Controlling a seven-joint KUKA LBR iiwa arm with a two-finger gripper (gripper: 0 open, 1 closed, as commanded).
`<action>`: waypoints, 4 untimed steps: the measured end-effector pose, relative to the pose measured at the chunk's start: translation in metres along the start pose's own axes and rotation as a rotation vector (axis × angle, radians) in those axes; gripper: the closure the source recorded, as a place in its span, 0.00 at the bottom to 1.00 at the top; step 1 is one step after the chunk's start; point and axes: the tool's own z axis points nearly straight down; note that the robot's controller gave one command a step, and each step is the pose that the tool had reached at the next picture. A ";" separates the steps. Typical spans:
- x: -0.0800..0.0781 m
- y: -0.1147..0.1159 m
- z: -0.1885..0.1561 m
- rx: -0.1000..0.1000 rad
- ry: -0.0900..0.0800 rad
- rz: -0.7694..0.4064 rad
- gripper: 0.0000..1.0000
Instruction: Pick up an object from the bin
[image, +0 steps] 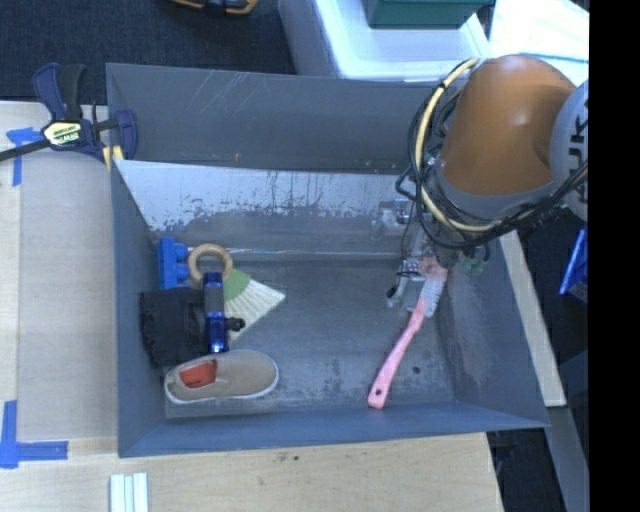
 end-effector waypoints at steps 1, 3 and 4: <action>0.000 0.000 0.000 0.000 0.000 0.000 0.00; -0.005 -0.014 0.030 0.000 0.001 -0.188 0.00; 0.000 -0.030 0.092 0.000 0.003 -0.236 0.00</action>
Offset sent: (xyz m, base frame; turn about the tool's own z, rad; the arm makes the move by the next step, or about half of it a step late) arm 0.0051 -0.0120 -0.0292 -0.2065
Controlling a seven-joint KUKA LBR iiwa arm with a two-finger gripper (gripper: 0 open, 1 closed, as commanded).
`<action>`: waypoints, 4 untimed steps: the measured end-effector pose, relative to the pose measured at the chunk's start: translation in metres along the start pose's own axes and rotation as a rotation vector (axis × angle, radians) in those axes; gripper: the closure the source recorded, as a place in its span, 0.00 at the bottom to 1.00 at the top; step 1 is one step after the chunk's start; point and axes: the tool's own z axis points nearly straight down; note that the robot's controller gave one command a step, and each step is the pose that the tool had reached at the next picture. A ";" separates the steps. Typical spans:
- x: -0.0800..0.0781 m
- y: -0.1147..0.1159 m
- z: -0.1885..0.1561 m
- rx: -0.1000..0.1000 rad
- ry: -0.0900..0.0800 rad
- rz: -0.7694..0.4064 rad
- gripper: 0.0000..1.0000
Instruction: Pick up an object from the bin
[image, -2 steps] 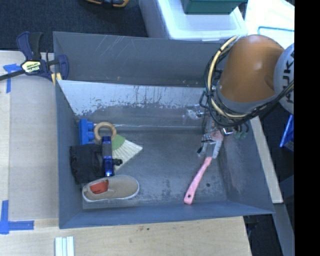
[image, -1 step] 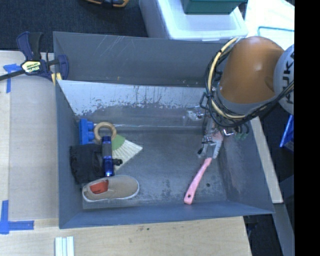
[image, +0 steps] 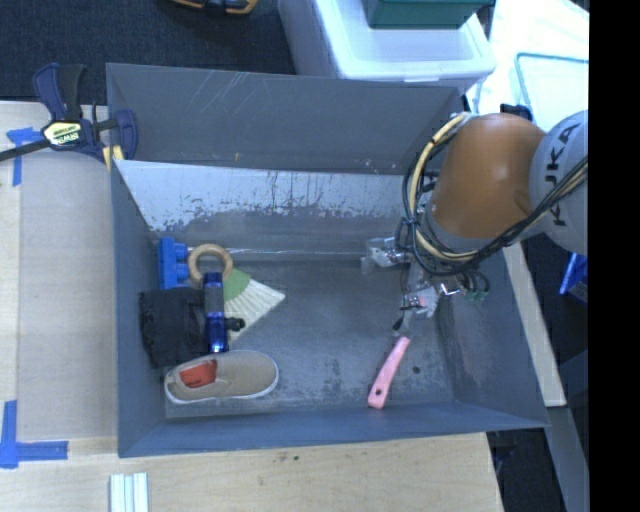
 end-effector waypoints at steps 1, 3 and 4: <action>0.001 -0.001 0.005 0.002 -0.013 0.042 0.00; 0.041 -0.051 0.056 0.002 -0.015 0.098 0.00; 0.092 -0.052 0.067 0.002 -0.011 -0.067 0.00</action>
Offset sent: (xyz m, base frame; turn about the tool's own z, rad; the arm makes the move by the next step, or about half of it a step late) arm -0.0350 -0.0507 -0.0533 0.1177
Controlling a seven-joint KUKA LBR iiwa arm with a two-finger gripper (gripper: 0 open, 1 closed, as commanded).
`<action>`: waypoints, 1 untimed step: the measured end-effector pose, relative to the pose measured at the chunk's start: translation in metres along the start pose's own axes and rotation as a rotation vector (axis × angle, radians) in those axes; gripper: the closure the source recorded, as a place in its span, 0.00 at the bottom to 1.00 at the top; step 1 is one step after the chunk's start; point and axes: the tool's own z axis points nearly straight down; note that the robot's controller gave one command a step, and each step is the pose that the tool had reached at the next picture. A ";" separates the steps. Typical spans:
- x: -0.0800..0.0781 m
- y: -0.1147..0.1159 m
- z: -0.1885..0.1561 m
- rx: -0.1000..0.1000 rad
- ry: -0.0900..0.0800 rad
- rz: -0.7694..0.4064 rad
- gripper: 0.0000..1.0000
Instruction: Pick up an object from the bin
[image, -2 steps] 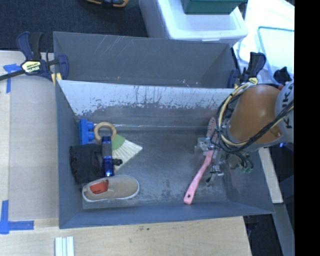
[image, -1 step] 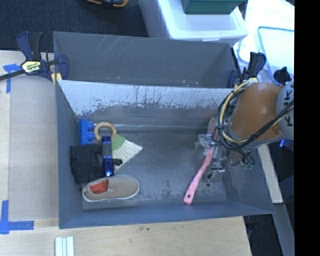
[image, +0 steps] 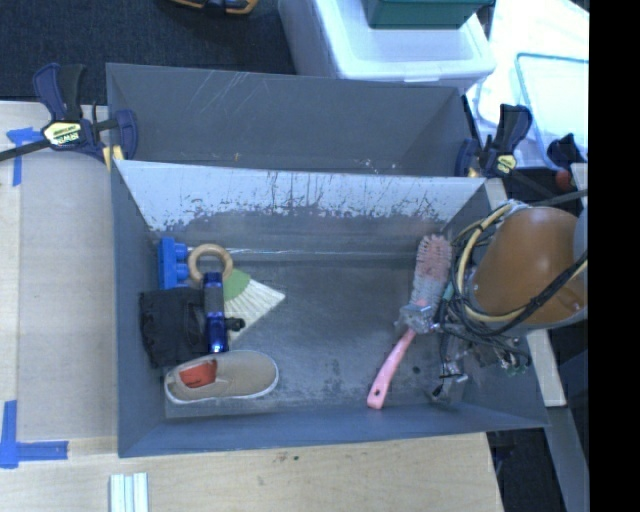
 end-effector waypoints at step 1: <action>-0.041 -0.032 -0.001 0.003 -0.013 0.139 1.00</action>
Offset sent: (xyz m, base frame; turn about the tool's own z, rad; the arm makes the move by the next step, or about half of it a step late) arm 0.0000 0.0000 0.0000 0.0000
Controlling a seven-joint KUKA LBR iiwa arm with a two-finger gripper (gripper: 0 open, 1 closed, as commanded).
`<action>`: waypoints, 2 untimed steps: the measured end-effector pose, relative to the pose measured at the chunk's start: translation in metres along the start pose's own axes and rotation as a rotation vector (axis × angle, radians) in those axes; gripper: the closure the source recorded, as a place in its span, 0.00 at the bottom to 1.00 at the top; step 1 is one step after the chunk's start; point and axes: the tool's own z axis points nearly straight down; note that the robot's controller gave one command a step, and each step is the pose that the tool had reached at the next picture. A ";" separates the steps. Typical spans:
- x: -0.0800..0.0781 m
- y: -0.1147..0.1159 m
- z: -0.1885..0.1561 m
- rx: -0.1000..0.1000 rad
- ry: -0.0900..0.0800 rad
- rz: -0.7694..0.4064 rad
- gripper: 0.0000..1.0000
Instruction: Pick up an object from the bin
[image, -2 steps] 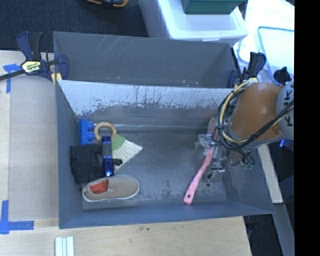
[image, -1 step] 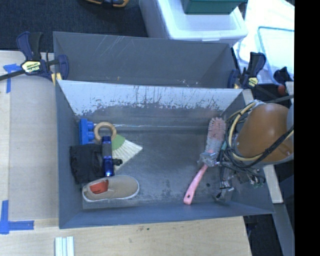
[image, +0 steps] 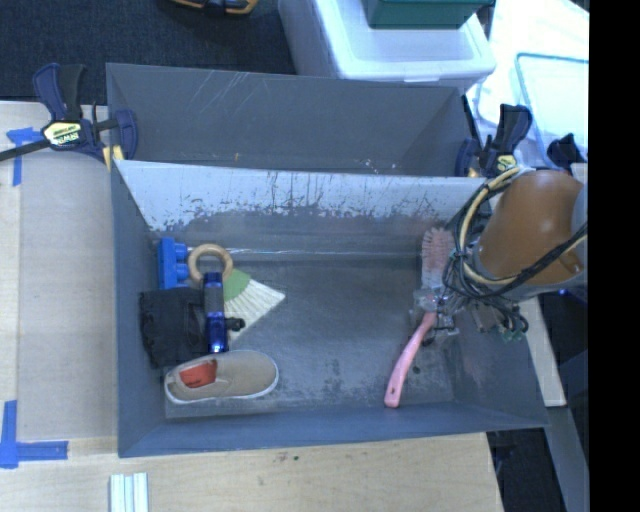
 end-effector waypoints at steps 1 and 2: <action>0.000 0.000 0.000 0.000 0.000 0.000 1.00; -0.024 0.002 -0.087 0.004 -0.010 -0.018 1.00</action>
Offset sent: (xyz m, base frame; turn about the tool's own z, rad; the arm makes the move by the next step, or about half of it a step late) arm 0.0186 0.0064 0.0823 -0.0200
